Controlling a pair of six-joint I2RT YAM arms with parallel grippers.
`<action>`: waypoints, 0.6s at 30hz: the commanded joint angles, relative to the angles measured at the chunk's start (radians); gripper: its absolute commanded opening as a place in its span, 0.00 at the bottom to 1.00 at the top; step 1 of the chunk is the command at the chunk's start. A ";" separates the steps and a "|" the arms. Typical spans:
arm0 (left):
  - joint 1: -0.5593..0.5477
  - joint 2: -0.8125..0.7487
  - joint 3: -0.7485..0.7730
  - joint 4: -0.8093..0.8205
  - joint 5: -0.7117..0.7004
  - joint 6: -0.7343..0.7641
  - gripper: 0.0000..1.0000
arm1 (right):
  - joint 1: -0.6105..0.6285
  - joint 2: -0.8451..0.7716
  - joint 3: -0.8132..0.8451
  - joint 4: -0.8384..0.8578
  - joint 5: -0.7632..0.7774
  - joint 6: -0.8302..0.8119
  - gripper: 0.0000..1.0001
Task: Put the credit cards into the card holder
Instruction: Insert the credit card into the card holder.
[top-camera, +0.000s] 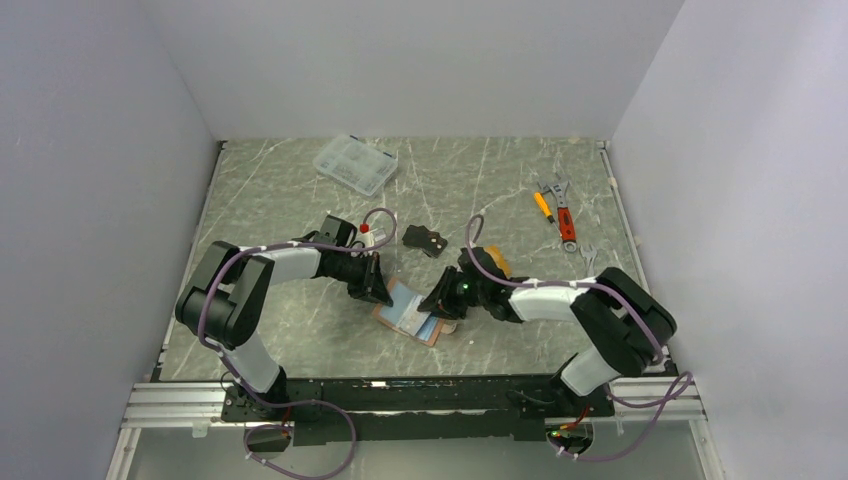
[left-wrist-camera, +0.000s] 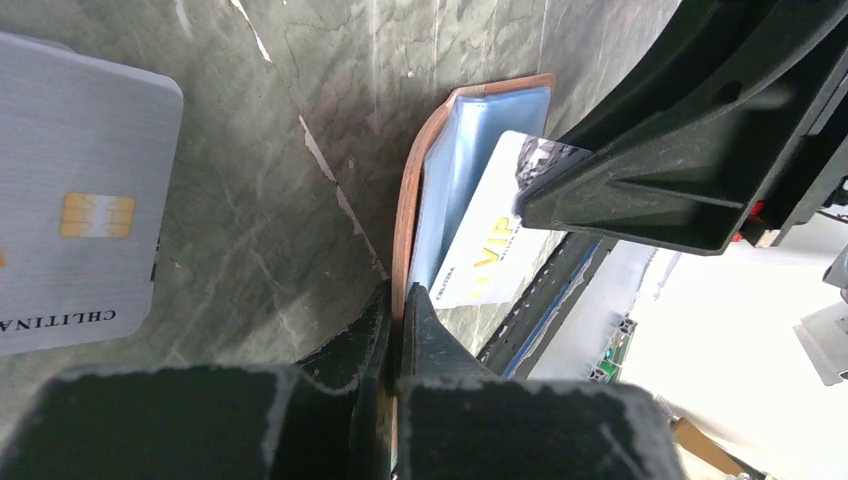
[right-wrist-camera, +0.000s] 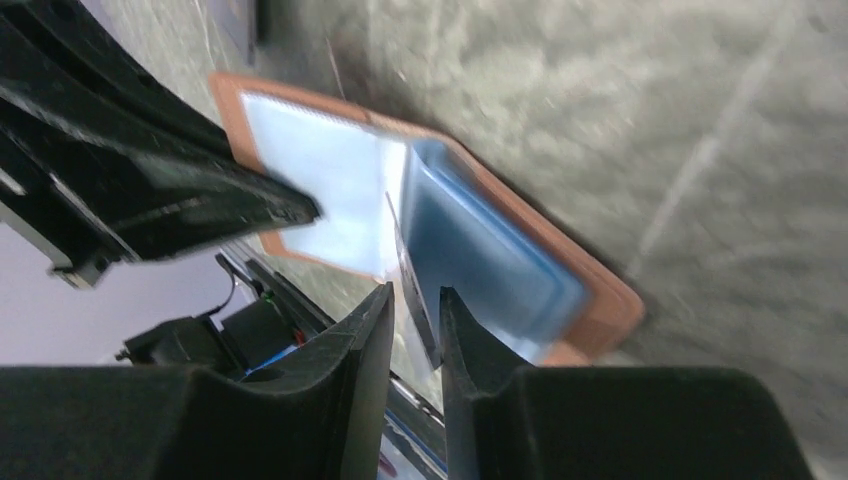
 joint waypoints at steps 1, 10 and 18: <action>0.007 -0.012 -0.005 0.026 0.003 -0.009 0.00 | -0.007 0.079 0.150 -0.142 -0.048 -0.019 0.25; 0.015 0.004 -0.006 0.029 0.001 -0.019 0.00 | 0.007 -0.002 0.067 -0.099 -0.029 0.040 0.38; 0.022 -0.001 -0.008 0.028 0.001 -0.020 0.00 | 0.017 -0.005 0.077 -0.098 -0.036 0.034 0.39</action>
